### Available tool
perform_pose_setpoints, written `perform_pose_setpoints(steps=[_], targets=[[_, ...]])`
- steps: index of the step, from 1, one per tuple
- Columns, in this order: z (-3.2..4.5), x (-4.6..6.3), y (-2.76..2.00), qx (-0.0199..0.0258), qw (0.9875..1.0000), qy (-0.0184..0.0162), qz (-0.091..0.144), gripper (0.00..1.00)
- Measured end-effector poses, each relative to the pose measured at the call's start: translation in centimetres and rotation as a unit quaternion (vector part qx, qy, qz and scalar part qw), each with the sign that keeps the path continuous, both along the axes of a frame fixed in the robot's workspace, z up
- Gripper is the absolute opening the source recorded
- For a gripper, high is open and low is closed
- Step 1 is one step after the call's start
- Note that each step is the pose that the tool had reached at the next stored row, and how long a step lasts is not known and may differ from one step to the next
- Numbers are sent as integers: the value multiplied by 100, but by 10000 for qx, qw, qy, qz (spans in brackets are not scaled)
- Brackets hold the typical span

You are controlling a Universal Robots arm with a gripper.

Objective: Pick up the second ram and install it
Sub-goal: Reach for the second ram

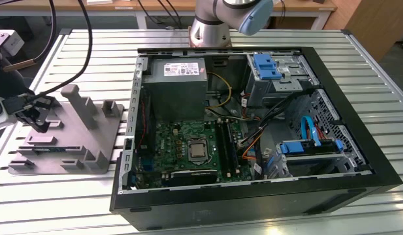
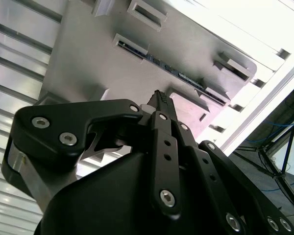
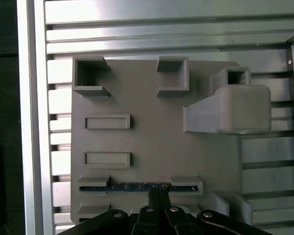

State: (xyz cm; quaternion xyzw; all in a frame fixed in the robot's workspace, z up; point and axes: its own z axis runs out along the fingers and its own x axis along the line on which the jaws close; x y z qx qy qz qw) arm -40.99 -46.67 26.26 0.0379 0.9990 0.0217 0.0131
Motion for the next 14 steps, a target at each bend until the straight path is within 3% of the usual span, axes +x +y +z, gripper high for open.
perform_pose_setpoints(steps=[14], targets=[[-93,-67,-2,0,10000,0,0,10]])
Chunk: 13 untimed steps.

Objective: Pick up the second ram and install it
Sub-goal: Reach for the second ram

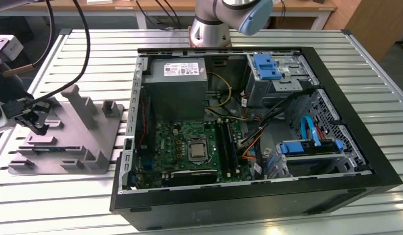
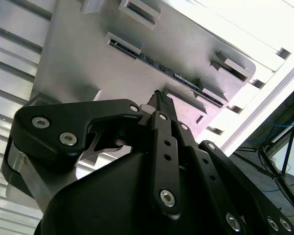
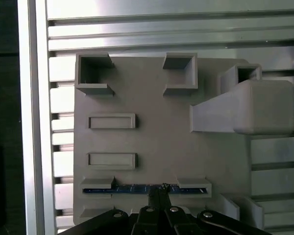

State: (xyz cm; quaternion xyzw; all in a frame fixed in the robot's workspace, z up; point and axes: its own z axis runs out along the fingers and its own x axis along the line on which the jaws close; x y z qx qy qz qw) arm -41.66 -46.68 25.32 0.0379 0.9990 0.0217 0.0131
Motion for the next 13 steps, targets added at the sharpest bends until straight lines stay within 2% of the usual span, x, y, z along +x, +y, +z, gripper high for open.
perform_pose_setpoints(steps=[13], targets=[[-87,-63,-1,0,10000,0,0,10]])
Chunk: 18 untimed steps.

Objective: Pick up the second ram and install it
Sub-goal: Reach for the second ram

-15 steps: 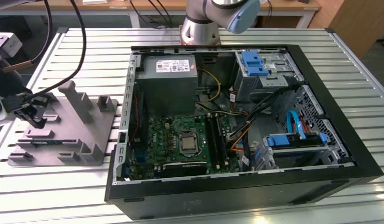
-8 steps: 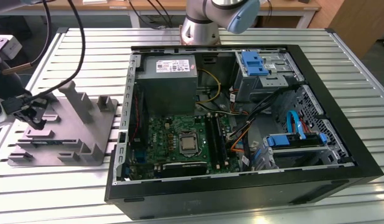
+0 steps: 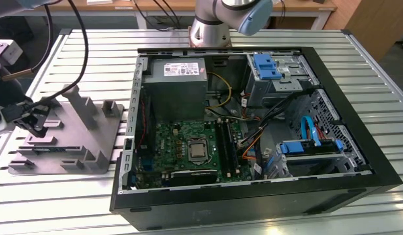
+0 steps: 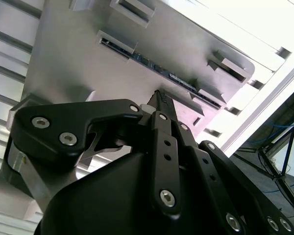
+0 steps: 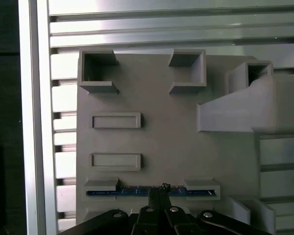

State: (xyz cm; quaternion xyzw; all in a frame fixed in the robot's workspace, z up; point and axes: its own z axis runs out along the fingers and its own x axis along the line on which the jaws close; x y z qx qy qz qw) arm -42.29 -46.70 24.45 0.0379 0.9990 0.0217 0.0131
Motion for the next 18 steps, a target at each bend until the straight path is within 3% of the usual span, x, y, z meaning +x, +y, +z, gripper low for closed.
perform_pose_setpoints(steps=[8,15,18], targets=[[12,-8,0,5,10000,0,0,10],[-107,-6,-10,4,10000,57,1,10],[-137,14,-11,-29,9999,90,64,10]])
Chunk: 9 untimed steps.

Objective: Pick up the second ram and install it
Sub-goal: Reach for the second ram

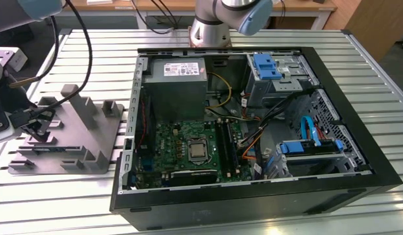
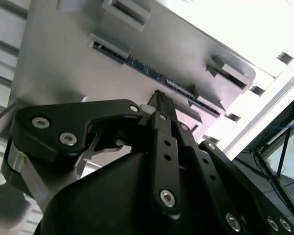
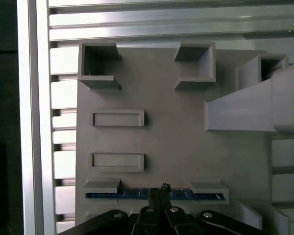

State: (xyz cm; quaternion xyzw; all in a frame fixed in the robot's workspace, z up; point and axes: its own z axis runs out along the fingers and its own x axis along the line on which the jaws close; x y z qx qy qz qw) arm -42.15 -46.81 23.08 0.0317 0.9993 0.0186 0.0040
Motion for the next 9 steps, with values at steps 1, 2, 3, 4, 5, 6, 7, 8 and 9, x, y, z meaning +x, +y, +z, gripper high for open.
perform_pose_setpoints(steps=[1,2,3,4,5,6,7,8,9], targets=[[-10,9,0,-16,10000,12,29,10],[-20,18,0,-23,10000,36,53,10],[-30,25,0,-23,9999,72,68,10],[-38,28,-1,-23,9999,121,78,10],[-45,31,-1,-23,9998,180,86,10],[-52,37,-2,-23,9997,235,89,10],[-58,39,-2,-27,9996,269,89,10],[-60,40,-1,-49,9996,274,87,10],[-63,42,-4,-78,9996,275,87,10]])
